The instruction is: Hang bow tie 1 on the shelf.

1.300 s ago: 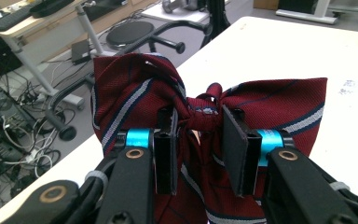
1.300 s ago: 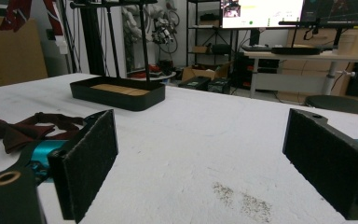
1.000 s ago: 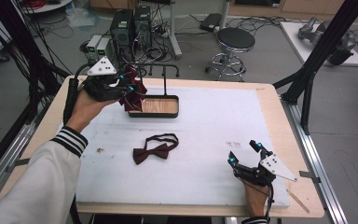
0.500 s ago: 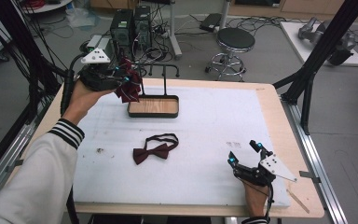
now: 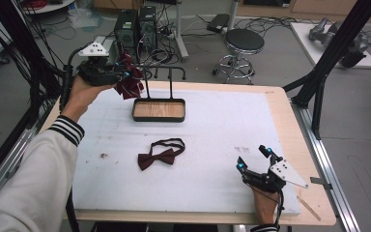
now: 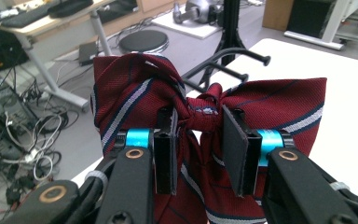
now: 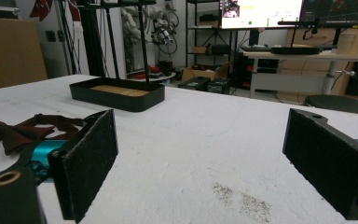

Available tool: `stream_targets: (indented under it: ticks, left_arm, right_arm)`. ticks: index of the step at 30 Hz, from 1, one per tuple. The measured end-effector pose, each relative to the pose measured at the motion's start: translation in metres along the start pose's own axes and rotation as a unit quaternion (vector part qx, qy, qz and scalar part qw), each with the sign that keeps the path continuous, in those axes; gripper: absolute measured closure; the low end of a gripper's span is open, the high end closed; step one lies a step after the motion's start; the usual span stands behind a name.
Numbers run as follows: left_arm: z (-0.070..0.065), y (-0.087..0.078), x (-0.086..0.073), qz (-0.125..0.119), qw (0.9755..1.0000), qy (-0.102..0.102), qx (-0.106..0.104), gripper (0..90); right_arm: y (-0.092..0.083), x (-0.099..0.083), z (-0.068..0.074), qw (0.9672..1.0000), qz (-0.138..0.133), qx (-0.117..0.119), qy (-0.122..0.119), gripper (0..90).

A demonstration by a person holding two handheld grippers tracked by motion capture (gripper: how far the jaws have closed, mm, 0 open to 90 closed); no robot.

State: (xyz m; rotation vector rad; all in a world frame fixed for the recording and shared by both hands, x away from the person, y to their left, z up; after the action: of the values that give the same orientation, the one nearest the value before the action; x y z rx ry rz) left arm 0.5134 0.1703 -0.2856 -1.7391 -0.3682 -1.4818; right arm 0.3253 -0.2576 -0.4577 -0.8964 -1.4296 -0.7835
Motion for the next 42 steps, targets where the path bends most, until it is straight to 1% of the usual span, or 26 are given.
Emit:
stream_targets:
  ticks: [3,5,7,11,13,15,20,24,30,32,37,40,42]
  left_arm:
    - [0.008,-0.001,-0.003,0.003,0.9999,-0.008,0.008,67.3]
    - [0.011,-0.001,-0.006,0.011,0.9998,-0.008,0.015,67.3]
    - [0.014,-0.001,-0.008,0.011,0.9997,-0.015,0.017,67.3]
    - [0.017,-0.002,-0.01,0.019,0.9994,-0.017,0.024,67.3]
    - [0.018,0.0,-0.014,0.029,0.999,-0.018,0.029,67.2]
    - [0.019,0.001,-0.018,0.031,0.9988,-0.022,0.031,67.2]
    - [0.023,0.002,-0.031,0.047,0.9979,-0.026,0.038,67.3]
    - [0.027,0.003,-0.038,0.059,0.9969,-0.022,0.048,67.3]
    - [0.026,0.008,-0.047,0.082,0.9952,-0.012,0.052,67.2]
    - [0.026,0.01,-0.05,0.093,0.994,-0.009,0.058,67.2]
    - [0.027,0.013,-0.055,0.1,0.9926,-0.013,0.068,67.3]
    - [0.03,0.015,-0.057,0.102,0.9914,-0.015,0.08,67.2]
    - [0.031,0.014,-0.054,0.093,0.9921,-0.015,0.082,67.2]
  right_arm:
    - [0.0,0.0,0.0,1.0,0.0,-0.001,0.0,9.6]
    - [0.0,0.0,0.0,1.0,0.0,0.0,-0.001,9.6]
    - [0.0,0.0,0.0,1.0,-0.002,0.0,-0.003,9.6]
    - [0.0,0.0,0.0,1.0,-0.001,-0.001,-0.004,9.6]
    - [0.0,0.0,0.0,1.0,-0.001,-0.001,-0.003,9.6]
    - [0.0,0.0,0.0,1.0,-0.002,-0.001,-0.003,9.6]
    - [0.0,0.0,0.0,1.0,-0.002,-0.001,-0.004,9.6]
    - [0.0,0.0,0.0,1.0,-0.002,-0.001,-0.003,9.6]
    - [0.0,0.0,0.0,1.0,-0.002,-0.001,-0.004,9.6]
    - [0.0,0.0,0.0,1.0,-0.003,-0.001,-0.006,9.6]
    - [0.0,0.0,0.0,1.0,-0.003,-0.001,-0.007,9.6]
    - [0.0,0.0,0.0,1.0,-0.003,-0.001,-0.006,9.6]
    - [0.0,0.0,0.0,1.0,-0.002,-0.001,-0.003,9.6]
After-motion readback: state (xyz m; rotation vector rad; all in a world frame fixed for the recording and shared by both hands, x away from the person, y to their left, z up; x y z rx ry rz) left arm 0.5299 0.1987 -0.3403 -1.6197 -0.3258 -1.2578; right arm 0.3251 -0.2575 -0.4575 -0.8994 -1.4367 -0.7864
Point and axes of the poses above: each handheld gripper's, and its own axes: y roughly forward along the jaws, x roughly out of its top, z roughly to its left, the point moved 8 cm from there along y, roughly forward along the jaws, and after that the axes turned 5 degrees about -y, right-handed, at the moved point
